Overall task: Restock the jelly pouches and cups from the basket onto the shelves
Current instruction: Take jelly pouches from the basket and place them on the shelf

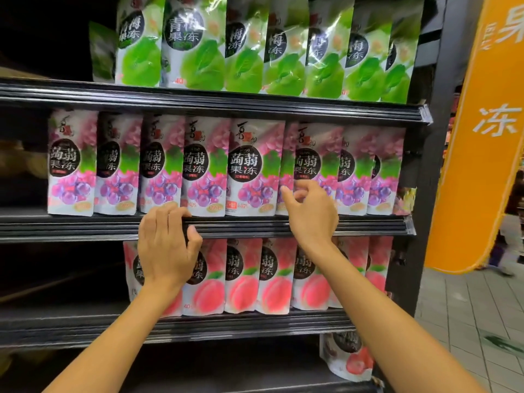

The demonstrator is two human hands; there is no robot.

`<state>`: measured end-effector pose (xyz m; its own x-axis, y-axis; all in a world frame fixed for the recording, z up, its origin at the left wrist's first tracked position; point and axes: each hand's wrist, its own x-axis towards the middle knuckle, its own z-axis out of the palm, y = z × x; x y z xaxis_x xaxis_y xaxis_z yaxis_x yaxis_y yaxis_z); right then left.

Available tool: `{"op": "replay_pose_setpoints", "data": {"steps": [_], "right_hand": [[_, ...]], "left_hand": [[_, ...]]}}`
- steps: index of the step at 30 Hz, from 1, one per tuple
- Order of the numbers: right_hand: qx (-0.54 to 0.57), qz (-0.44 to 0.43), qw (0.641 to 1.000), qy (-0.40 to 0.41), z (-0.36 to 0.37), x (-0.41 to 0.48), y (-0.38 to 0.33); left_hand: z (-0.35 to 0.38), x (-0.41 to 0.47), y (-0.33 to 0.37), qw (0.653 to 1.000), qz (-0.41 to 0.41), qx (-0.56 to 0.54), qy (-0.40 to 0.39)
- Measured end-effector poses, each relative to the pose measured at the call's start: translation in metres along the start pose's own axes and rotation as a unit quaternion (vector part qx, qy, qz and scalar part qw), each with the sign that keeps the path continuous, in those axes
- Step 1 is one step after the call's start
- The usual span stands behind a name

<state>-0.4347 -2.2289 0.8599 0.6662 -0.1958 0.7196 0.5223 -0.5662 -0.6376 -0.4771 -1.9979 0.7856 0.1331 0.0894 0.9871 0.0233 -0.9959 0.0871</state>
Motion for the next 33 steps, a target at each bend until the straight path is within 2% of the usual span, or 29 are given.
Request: {"op": "replay_pose_setpoints", "data": {"steps": [6, 14, 17, 21, 28, 33], "right_hand": [[0.057, -0.026, 0.997, -0.055, -0.002, 0.004, -0.004], [0.119, -0.006, 0.993, -0.001, -0.019, 0.008, 0.016], [0.117, -0.026, 0.993, 0.018, -0.026, 0.009, 0.019], [0.091, -0.018, 0.992, 0.09, -0.036, 0.014, 0.029], [-0.011, 0.046, 0.998, 0.038, -0.044, 0.021, 0.039], [0.023, 0.082, 0.995, 0.055, -0.058, 0.024, 0.047]], "left_hand": [[-0.004, 0.003, 0.002, 1.0, -0.01, 0.006, -0.025], [-0.006, 0.001, 0.0, 0.999, -0.006, 0.005, -0.039], [-0.005, 0.002, -0.001, 1.0, -0.004, 0.0, -0.03], [-0.004, 0.001, -0.002, 0.999, -0.001, -0.003, -0.033], [-0.004, -0.001, -0.001, 1.0, 0.003, -0.005, -0.026], [-0.006, 0.002, 0.001, 1.0, 0.006, -0.004, -0.028]]}}
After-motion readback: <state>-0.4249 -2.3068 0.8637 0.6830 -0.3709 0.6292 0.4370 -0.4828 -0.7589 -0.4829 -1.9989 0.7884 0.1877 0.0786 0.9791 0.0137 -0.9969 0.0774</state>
